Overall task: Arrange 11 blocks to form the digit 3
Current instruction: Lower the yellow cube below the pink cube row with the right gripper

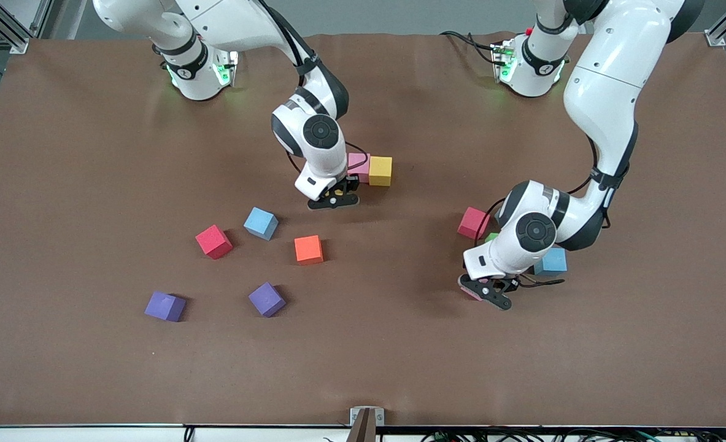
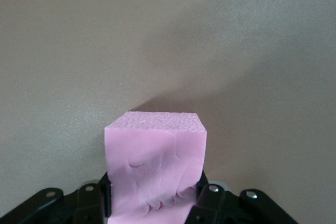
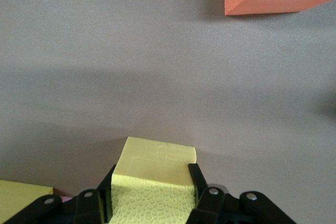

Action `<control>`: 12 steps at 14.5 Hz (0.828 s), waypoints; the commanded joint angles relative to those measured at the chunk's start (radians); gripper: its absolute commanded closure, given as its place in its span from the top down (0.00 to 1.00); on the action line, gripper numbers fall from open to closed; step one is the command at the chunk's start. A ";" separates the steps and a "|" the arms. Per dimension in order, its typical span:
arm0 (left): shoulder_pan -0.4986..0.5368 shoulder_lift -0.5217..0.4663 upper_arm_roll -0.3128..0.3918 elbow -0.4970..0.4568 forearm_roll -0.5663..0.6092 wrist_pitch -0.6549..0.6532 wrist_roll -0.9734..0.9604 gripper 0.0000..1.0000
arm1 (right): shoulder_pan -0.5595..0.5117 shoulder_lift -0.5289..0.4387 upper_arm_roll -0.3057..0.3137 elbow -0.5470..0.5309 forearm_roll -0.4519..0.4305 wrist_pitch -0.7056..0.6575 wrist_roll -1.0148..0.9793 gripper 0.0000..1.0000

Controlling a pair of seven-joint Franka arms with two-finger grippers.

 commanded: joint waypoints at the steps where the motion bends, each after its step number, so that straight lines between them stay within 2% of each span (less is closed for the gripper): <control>1: -0.003 0.006 0.004 0.009 0.011 0.004 0.019 0.24 | 0.018 -0.012 -0.006 -0.042 0.009 -0.009 0.025 0.04; 8: -0.003 0.008 0.004 0.010 0.008 0.004 0.019 0.26 | 0.020 -0.009 -0.006 -0.035 0.009 0.000 0.023 0.05; 10: -0.003 0.008 0.004 0.009 0.008 0.004 0.019 0.26 | 0.020 -0.009 -0.006 -0.035 0.009 -0.002 0.023 0.09; 11: -0.003 0.008 0.004 0.010 0.008 0.004 0.019 0.26 | 0.020 -0.010 -0.006 -0.035 0.009 -0.005 0.023 0.30; 12: -0.003 0.008 0.004 0.009 0.008 0.004 0.019 0.26 | 0.018 -0.010 -0.006 -0.032 0.008 -0.008 0.020 0.99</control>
